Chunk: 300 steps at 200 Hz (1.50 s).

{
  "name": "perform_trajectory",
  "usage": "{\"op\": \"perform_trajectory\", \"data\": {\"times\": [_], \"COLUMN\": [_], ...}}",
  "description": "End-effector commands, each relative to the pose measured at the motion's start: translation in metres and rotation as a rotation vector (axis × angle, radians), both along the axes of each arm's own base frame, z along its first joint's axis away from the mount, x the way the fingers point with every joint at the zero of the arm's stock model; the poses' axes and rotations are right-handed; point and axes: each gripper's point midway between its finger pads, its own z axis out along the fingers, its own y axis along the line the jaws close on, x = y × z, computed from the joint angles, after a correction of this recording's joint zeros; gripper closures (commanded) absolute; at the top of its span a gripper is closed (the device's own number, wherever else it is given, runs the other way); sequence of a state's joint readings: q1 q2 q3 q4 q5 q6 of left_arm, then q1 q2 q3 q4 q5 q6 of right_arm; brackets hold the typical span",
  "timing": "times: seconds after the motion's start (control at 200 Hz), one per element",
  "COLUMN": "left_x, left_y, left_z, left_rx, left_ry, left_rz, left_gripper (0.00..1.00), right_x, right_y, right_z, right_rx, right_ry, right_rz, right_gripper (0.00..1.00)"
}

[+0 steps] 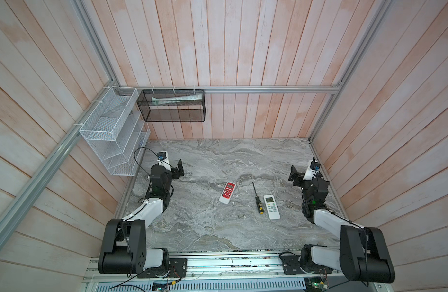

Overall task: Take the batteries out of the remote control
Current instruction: 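Move the left gripper over the red remote while the right gripper approaches the white remote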

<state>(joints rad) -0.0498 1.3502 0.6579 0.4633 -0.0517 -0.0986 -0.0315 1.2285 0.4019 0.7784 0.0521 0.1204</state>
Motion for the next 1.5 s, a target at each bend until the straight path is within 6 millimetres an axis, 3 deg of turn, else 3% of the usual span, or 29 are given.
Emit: {"op": "perform_trajectory", "data": {"times": [0.0, 0.145, 0.37, 0.54, 0.775, 0.965, 1.496], "left_x": [-0.018, -0.026, -0.042, -0.049, -0.057, -0.059, -0.052], "left_y": [-0.016, -0.075, -0.161, -0.212, -0.268, -0.287, -0.293], "left_z": [-0.032, -0.04, -0.068, -0.091, -0.107, -0.127, -0.17], "left_rx": [-0.035, -0.037, -0.031, 0.029, 0.114, 0.185, 0.252], "left_ry": [0.208, 0.324, 0.471, 0.59, 0.693, 0.799, 0.982], "left_rz": [0.021, -0.102, -0.271, -0.349, -0.416, -0.413, -0.346], "left_gripper": [0.0, 0.0, 0.0, 0.0, 0.0, 0.0, 0.01], "right_x": [-0.008, -0.013, -0.023, -0.029, -0.03, -0.028, -0.031], "right_y": [-0.002, 0.009, 0.054, 0.09, 0.101, 0.106, 0.116], "right_z": [-0.019, -0.023, -0.036, -0.036, -0.05, -0.061, -0.074], "right_rx": [0.106, 0.17, 0.147, 0.166, 0.168, 0.146, 0.148], "right_ry": [0.159, 0.266, 0.383, 0.414, 0.483, 0.523, 0.539], "right_rz": [-0.06, -0.07, 0.007, 0.139, 0.148, 0.163, 0.207], "right_gripper": [0.07, 0.07, 0.07, 0.07, 0.07, 0.07, 0.07]}}
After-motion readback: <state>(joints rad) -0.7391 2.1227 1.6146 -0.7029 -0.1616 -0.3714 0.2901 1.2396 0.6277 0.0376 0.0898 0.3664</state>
